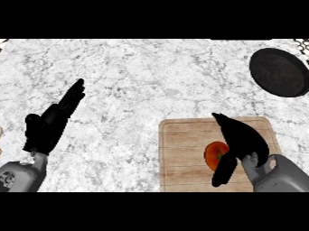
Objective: Pick the tomato from the cutting board and place it in the pan
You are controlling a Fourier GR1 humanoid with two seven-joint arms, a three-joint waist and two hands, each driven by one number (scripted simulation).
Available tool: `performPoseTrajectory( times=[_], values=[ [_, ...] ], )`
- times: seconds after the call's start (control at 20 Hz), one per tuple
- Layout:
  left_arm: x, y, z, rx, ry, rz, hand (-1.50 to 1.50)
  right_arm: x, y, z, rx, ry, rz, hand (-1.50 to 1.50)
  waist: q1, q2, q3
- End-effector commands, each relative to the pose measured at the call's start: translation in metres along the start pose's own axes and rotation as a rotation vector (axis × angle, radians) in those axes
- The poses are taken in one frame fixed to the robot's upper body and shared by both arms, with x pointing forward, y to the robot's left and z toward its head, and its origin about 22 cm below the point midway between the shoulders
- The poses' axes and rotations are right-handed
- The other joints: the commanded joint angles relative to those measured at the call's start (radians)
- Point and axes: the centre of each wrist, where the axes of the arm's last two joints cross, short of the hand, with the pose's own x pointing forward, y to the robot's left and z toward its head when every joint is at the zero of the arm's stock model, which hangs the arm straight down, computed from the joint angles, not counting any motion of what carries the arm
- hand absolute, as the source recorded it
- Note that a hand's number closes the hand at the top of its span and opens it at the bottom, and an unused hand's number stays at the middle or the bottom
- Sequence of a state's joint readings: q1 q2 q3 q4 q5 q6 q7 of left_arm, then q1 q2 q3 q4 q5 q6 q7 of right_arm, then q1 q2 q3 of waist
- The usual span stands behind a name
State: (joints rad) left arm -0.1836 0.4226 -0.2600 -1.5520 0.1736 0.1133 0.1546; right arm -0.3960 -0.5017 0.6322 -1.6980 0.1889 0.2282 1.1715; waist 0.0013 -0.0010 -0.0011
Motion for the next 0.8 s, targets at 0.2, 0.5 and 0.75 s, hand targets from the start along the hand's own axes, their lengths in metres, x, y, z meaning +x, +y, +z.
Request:
performPoseTrajectory(
  times=[0.2,0.5,0.75],
  values=[
    [0.007,-0.010,-0.010,0.009,0.001,0.004,0.00,0.004,0.026,-0.014,-0.012,0.158,0.057,-1.50,-0.002,0.001,0.001],
    [-0.006,-0.011,0.009,0.004,0.008,0.005,0.00,-0.012,0.040,-0.020,0.045,0.107,0.107,1.50,0.001,0.001,0.001],
    [0.009,-0.005,0.004,0.005,0.005,0.005,0.00,0.003,0.037,-0.014,0.109,0.053,0.122,1.50,0.000,0.000,0.001]
  ],
)
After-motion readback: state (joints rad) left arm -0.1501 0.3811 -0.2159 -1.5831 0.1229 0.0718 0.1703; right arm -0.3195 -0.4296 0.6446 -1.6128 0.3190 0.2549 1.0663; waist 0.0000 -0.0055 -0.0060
